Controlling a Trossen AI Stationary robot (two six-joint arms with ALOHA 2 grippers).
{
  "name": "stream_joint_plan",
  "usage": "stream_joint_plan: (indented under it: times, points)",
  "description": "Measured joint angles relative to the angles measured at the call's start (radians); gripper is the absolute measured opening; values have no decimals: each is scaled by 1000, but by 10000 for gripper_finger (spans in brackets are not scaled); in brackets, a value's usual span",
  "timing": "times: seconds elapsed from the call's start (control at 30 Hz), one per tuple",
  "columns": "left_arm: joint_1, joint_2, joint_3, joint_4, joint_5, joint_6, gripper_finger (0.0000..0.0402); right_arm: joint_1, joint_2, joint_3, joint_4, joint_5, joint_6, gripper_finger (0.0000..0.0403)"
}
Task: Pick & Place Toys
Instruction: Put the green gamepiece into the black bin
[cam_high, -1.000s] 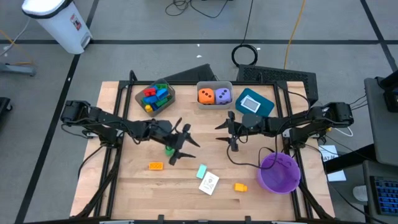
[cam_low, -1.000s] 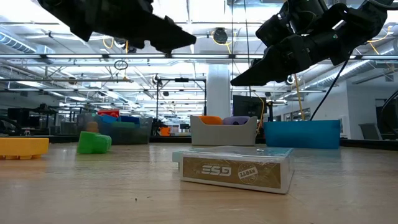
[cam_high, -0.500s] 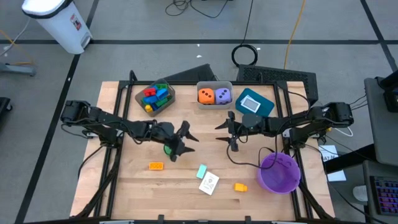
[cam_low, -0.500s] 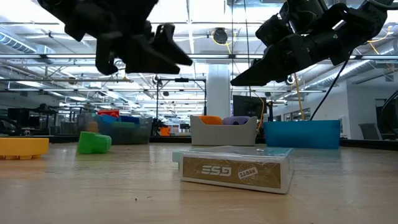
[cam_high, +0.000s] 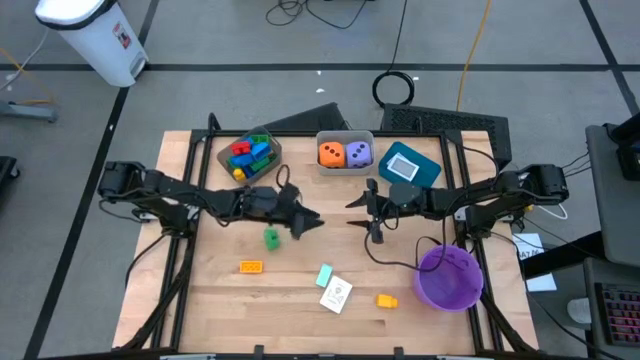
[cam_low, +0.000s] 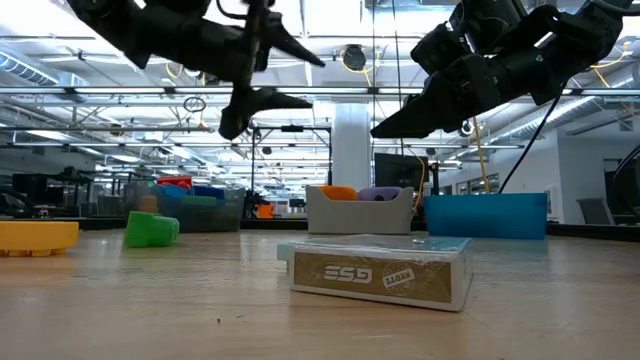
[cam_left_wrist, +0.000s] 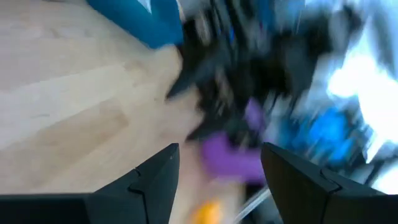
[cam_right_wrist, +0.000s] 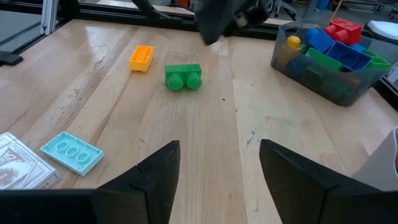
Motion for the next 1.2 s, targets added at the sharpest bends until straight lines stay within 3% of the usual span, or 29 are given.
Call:
stream_joint_plan:
  times: [0.13,0.4,0.53,0.7,0.77,0.93,1.2]
  points:
    - [31,-1,0,63,-53,-259,232,1,0,0,9,0,18,212]
    - [33,-1,0,88,-107,-302,232,17,0,0,10,0,18,212]
    - [38,-1,0,37,-106,-105,232,21,0,0,20,0,18,212]
    - [44,-1,0,-159,-83,494,232,21,0,0,23,0,30,212]
    - [43,-1,0,-274,2,610,232,21,0,0,29,0,43,212]
    - [35,0,-1,-433,238,678,232,21,0,0,40,0,44,212]
    - [9,0,-1,-564,341,693,232,23,0,0,61,0,57,212]
